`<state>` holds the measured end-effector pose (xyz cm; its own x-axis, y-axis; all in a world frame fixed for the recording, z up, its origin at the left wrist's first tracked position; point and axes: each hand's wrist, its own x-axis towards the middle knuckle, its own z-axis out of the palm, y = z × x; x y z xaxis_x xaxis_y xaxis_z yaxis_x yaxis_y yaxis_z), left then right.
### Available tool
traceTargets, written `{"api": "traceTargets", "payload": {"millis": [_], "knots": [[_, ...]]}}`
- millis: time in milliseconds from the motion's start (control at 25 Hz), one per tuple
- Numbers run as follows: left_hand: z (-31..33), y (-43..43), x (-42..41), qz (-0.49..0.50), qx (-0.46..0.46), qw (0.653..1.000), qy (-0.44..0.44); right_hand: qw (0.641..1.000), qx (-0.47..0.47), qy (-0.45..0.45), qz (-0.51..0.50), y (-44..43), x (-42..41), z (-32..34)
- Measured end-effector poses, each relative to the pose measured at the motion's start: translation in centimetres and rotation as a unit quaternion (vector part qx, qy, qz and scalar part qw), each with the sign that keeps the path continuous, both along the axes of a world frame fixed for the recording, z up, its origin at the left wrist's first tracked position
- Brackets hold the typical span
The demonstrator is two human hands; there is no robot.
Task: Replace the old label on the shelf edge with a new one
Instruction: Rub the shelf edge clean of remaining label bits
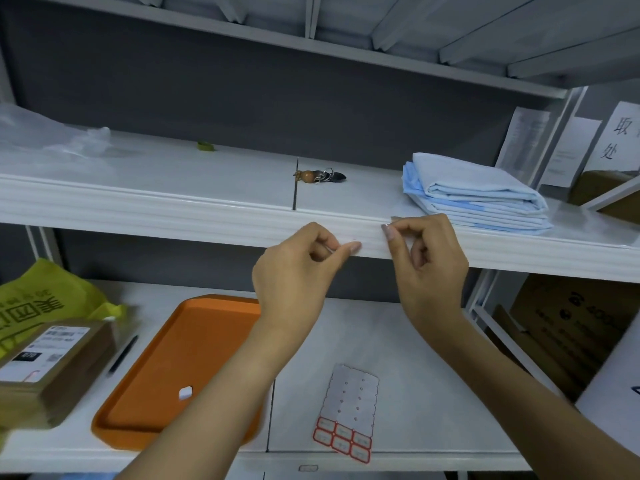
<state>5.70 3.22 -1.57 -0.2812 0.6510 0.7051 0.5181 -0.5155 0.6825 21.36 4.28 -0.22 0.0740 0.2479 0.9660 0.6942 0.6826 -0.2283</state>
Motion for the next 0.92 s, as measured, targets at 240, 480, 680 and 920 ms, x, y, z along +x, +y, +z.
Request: {"api": "traceTargets", "payload": {"millis": [240, 480, 680, 920], "knots": [[0.3, -0.4, -0.6, -0.051, -0.025, 0.997, -0.047, 0.997, 0.021, -0.057, -0.040, -0.4, 0.6, -0.1], [0.5, -0.5, -1.5, -0.077, -0.051, 0.995, -0.049, 0.998, 0.001, -0.044, -0.051, -0.4, 0.5, -0.1], [0.8, -0.3, -1.3, -0.049, -0.064, 0.995, -0.067, 0.998, -0.008, -0.044, -0.041, -0.4, 0.5, -0.1], [1.2, -0.5, -0.8, -0.017, -0.088, 0.994, -0.066, 0.998, -0.010, -0.032, -0.046, -0.3, 0.2, -0.1]]}}
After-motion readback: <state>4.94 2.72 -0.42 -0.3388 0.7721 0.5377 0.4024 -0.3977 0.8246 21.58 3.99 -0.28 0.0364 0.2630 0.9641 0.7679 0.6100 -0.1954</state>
